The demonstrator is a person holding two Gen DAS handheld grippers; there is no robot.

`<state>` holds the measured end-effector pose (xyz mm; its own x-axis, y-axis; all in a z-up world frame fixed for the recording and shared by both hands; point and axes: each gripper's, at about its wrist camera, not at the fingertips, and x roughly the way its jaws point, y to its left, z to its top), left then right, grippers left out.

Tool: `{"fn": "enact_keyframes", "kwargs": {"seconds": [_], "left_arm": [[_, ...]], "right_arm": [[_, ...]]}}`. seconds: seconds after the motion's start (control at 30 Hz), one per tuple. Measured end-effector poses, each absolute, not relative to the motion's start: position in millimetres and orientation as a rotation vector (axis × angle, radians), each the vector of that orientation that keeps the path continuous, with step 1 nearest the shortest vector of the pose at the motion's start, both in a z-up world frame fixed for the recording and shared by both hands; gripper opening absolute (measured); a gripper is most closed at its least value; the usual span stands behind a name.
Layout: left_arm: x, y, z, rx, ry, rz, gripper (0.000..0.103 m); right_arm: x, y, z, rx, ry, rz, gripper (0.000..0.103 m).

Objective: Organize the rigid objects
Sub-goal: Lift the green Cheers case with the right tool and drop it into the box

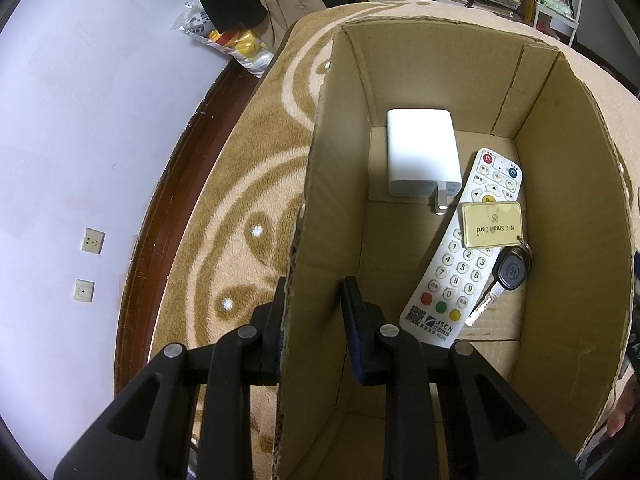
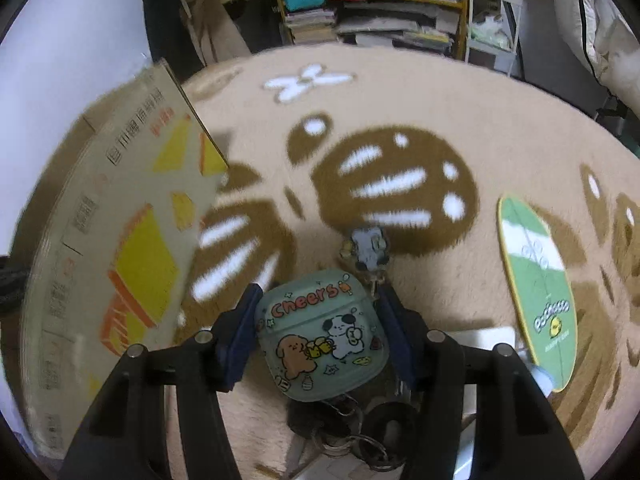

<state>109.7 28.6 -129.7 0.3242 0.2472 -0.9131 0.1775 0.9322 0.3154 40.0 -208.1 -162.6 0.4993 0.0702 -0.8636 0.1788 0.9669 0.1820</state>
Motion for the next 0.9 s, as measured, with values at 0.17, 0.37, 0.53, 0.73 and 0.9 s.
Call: {"fn": "enact_keyframes", "kwargs": {"seconds": [0.17,0.37,0.53,0.73,0.9], "left_arm": [[110.9,27.4,-130.4,0.402,1.249,0.051,0.023],[108.7,25.8,-129.5,0.404,1.248,0.051,0.023],[109.7,27.0,-128.7,0.399,1.251,0.051,0.023],[112.4,28.6,-127.7,0.393,1.254,0.050,0.023],[113.7,31.2,-126.8,0.387,1.256,0.047,0.023]], "right_arm": [[40.1,-207.7,-135.5,0.295,0.984,-0.044,0.062],[44.4,-197.6,-95.6,0.297,0.885,0.003,0.062],[55.0,-181.7,-62.6,0.300,0.807,0.063,0.062],[67.7,-155.7,-29.8,0.287,0.738,0.133,0.062],[75.7,-139.2,-20.2,0.297,0.711,0.180,0.062]]}}
